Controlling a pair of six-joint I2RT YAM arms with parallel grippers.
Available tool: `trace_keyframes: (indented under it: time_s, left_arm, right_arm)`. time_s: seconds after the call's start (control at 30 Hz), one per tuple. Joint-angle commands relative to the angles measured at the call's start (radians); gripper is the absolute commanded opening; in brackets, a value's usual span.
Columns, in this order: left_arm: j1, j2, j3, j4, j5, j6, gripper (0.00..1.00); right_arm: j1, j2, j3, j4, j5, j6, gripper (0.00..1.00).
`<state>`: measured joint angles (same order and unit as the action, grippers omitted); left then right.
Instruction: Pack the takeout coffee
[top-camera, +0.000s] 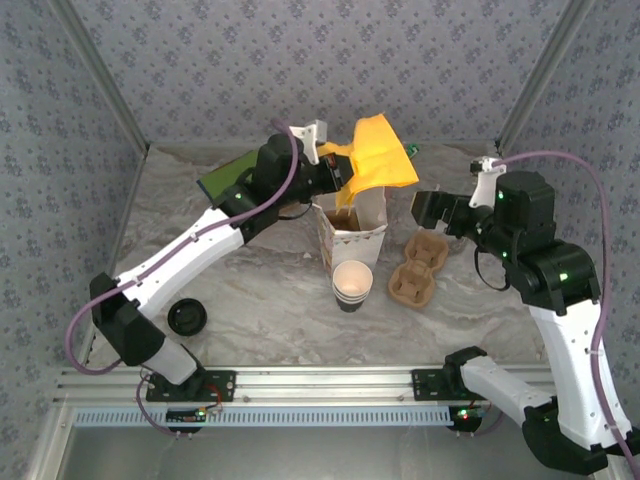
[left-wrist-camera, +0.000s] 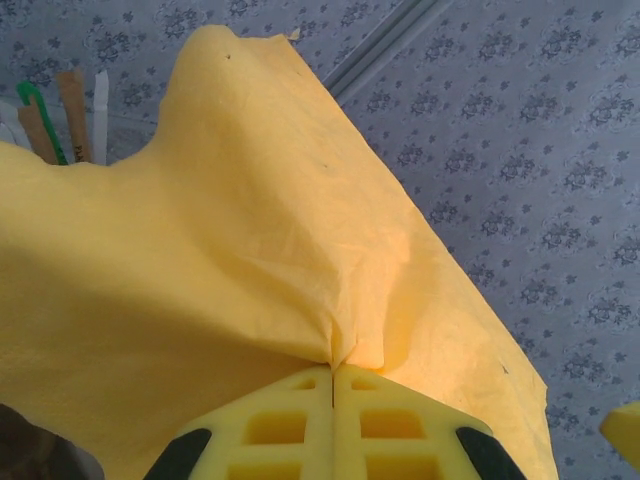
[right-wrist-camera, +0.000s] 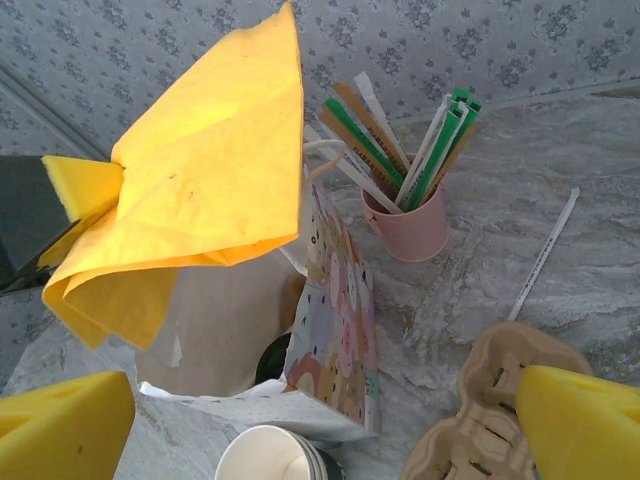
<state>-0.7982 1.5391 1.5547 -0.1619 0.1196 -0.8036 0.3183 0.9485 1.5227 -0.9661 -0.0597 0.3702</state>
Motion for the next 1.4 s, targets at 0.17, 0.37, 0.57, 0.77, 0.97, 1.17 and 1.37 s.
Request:
trace_keyframes:
  time_s: [0.17, 0.37, 0.57, 0.77, 0.97, 1.17, 1.37]
  left_arm:
    - [-0.01, 0.005, -0.041, 0.078, 0.031, -0.022, 0.0]
    - [-0.014, 0.037, -0.061, 0.071, 0.041, -0.025, 0.0]
    - [-0.012, 0.055, -0.09, 0.067, 0.041, -0.027, 0.0]
    - [-0.013, 0.071, -0.089, 0.014, 0.013, 0.0, 0.0]
    - [-0.01, 0.09, -0.078, -0.009, 0.021, 0.005, 0.03]
    - [-0.012, 0.086, -0.044, -0.051, 0.013, 0.028, 0.36]
    - [-0.013, 0.078, 0.007, -0.106, -0.009, 0.048, 0.55]
  right_arm:
    - [-0.008, 0.003, -0.003, -0.006, -0.008, 0.012, 1.0]
    - [-0.008, 0.002, -0.007, -0.006, -0.007, 0.013, 1.0]
    - [-0.01, 0.002, -0.015, -0.003, -0.009, 0.014, 1.0]
    - [-0.012, 0.003, -0.019, 0.002, -0.013, 0.013, 1.0]
    - [-0.014, 0.003, -0.022, -0.001, -0.017, 0.012, 1.0]
    - [-0.018, 0.003, -0.026, 0.003, -0.019, 0.013, 1.0]
    - [-0.022, 0.004, -0.033, 0.015, -0.023, 0.015, 1.0]
